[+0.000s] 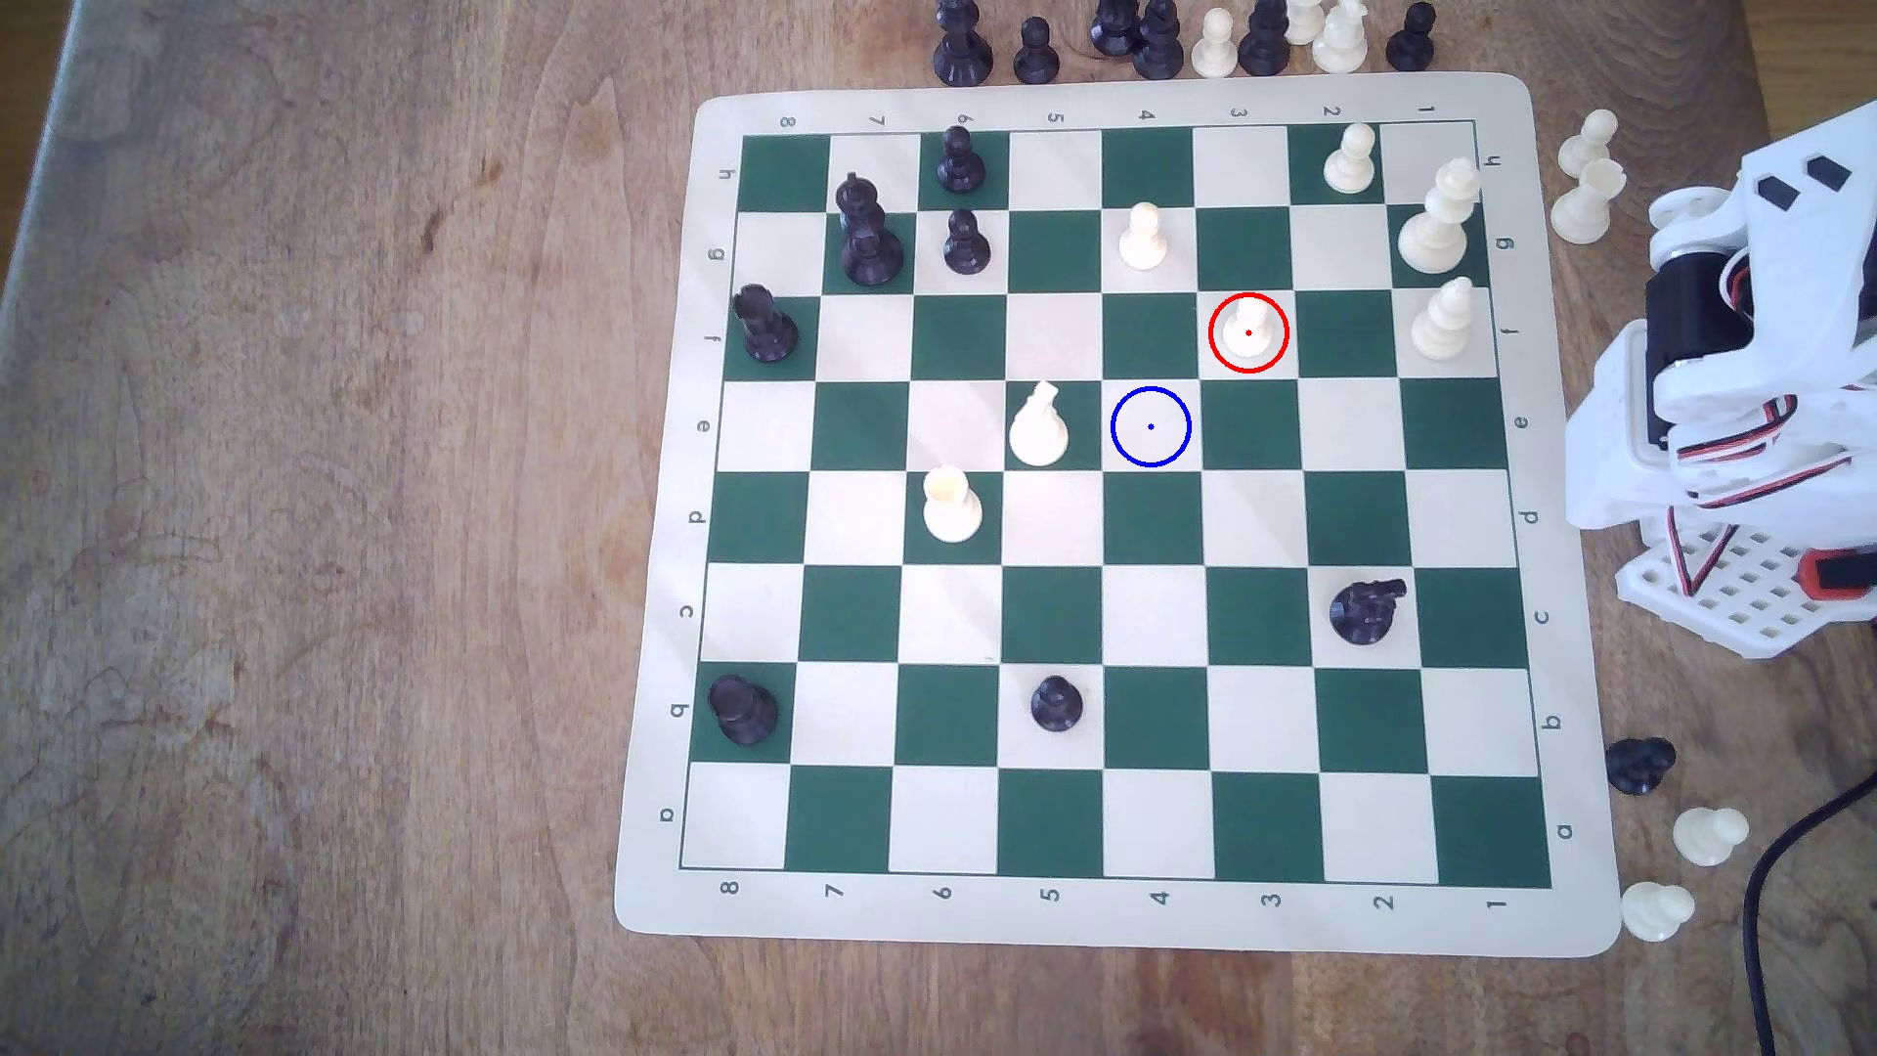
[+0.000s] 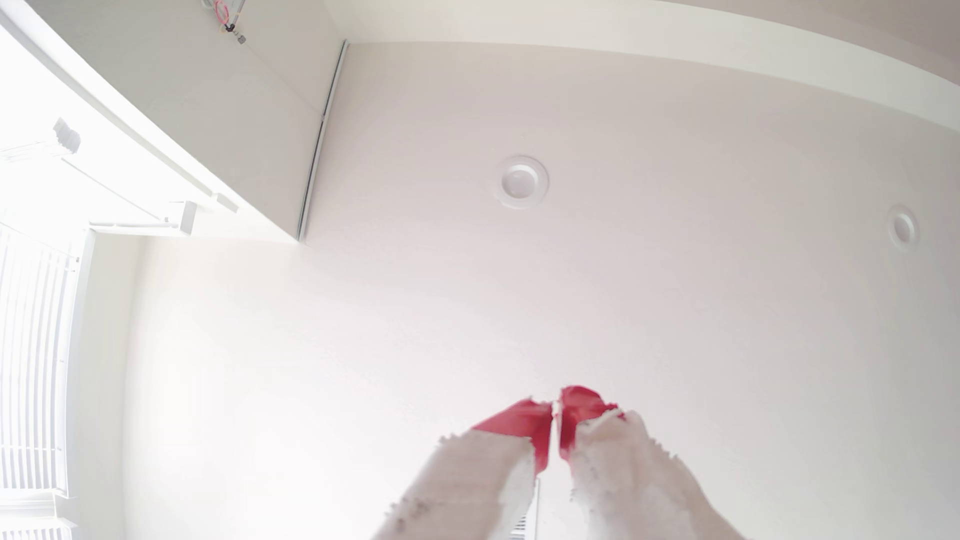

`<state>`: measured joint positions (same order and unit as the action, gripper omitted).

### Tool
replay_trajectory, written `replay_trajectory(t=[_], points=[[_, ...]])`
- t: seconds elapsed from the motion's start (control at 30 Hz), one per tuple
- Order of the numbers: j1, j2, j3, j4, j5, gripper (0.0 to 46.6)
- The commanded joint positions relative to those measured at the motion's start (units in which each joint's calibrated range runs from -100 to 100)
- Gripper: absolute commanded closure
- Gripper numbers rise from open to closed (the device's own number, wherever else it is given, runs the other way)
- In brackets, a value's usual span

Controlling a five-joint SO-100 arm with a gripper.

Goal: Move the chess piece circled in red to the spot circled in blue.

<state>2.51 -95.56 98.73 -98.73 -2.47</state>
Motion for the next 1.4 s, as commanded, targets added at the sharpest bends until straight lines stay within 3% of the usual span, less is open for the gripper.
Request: replay_trajectory(t=[0.0, 0.23, 0.43, 0.63, 0.73, 0.97, 1.13, 1.2, 1.37], points=[[6.9, -0.3, 1.2, -0.9, 0.1, 46.4], [7.9, -0.2, -4.5, 17.3, 0.1, 46.4], [8.6, -0.2, -16.8, 58.0, -0.1, 46.4], [11.8, -0.2, -20.6, 67.5, 0.0, 46.4], [12.4, -0.2, -26.9, 91.1, -0.8, 46.4], [14.7, -0.2, -31.7, 118.1, -0.9, 46.4], [16.7, -0.2, -36.2, 154.8, -0.8, 46.4], [16.6, -0.2, -36.1, 160.2, -0.6, 46.4], [13.6, 5.3, -37.1, 171.0, -4.0, 45.4]])
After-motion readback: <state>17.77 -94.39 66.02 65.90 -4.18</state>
